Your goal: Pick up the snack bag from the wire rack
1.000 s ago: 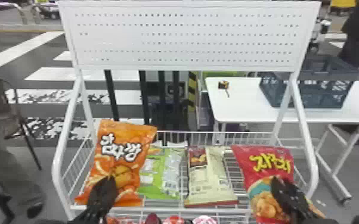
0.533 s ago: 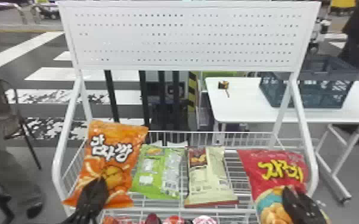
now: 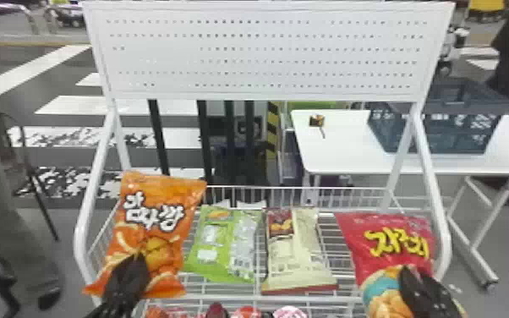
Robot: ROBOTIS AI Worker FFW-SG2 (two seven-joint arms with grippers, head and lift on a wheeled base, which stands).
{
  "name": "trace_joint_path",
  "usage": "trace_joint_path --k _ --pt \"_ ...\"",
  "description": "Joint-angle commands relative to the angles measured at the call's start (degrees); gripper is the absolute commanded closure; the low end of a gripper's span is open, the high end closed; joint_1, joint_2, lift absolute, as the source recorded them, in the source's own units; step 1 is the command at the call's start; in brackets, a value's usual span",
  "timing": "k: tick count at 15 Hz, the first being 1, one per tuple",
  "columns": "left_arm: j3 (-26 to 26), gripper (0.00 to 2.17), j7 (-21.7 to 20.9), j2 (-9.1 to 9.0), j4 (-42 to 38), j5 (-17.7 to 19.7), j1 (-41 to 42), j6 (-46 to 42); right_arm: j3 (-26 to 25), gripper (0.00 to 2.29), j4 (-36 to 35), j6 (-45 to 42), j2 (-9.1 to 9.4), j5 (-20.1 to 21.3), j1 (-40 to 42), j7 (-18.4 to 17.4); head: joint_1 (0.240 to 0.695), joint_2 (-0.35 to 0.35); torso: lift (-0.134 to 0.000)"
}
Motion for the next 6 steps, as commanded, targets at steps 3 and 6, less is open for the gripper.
trace_joint_path --k 3,6 --pt "0.0 2.06 0.0 0.0 -0.28 0.0 0.02 0.03 -0.08 2.02 -0.27 -0.58 0.05 -0.09 0.48 0.05 0.499 0.0 0.0" --pt "-0.09 2.06 0.0 0.0 -0.37 0.0 0.02 0.03 -0.26 2.02 -0.1 -0.93 0.05 -0.26 0.75 0.05 0.499 0.0 0.0"
